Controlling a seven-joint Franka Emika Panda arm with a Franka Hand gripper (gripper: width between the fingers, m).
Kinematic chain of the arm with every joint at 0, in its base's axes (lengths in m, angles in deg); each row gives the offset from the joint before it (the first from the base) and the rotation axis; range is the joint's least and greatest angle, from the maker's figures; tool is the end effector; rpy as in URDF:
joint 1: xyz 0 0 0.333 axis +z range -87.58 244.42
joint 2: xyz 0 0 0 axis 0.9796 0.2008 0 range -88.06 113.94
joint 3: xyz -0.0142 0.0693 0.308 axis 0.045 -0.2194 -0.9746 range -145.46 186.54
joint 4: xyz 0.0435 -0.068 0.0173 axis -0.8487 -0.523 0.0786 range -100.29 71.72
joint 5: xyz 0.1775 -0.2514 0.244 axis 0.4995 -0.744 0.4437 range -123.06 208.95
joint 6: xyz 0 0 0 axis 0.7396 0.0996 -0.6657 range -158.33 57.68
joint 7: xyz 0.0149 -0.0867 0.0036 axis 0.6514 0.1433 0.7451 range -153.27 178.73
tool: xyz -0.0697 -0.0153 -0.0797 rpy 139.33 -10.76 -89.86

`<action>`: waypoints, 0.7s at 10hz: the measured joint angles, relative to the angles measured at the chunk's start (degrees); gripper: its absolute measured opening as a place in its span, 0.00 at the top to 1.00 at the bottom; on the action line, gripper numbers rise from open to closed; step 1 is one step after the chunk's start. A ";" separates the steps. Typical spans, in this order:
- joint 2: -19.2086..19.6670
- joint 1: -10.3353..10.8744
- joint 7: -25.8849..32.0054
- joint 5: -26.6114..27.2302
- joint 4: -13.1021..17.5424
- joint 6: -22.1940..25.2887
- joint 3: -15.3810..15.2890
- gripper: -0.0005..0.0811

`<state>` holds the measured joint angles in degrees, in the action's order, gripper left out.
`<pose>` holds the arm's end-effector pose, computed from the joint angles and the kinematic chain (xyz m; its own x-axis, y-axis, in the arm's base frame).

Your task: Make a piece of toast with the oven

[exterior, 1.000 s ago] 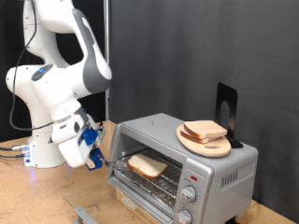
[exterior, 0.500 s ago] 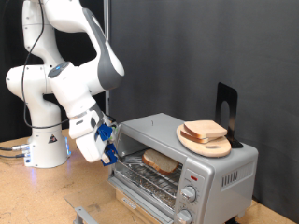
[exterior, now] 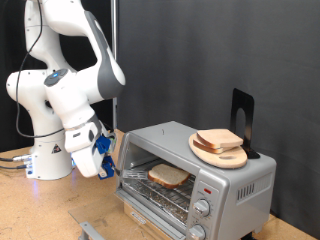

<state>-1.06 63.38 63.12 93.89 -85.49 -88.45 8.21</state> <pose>0.3601 -0.0313 0.2677 0.9818 0.0365 0.1864 0.1058 -0.9202 -0.3769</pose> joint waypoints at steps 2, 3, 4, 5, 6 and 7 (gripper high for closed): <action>-2.10 -0.59 2.12 2.30 -0.08 2.77 2.59 0.51; -3.39 -0.67 3.53 5.13 -0.11 3.27 4.08 0.51; -4.63 -0.84 4.11 6.53 -0.12 3.51 5.45 0.51; -5.63 -1.42 3.88 6.29 -0.11 3.97 6.48 0.51; -6.32 -2.57 3.04 4.65 -0.03 5.08 7.14 0.51; -6.77 -3.63 1.97 2.96 0.03 6.36 7.44 0.51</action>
<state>-7.83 59.75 65.09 96.86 -85.46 -82.09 15.65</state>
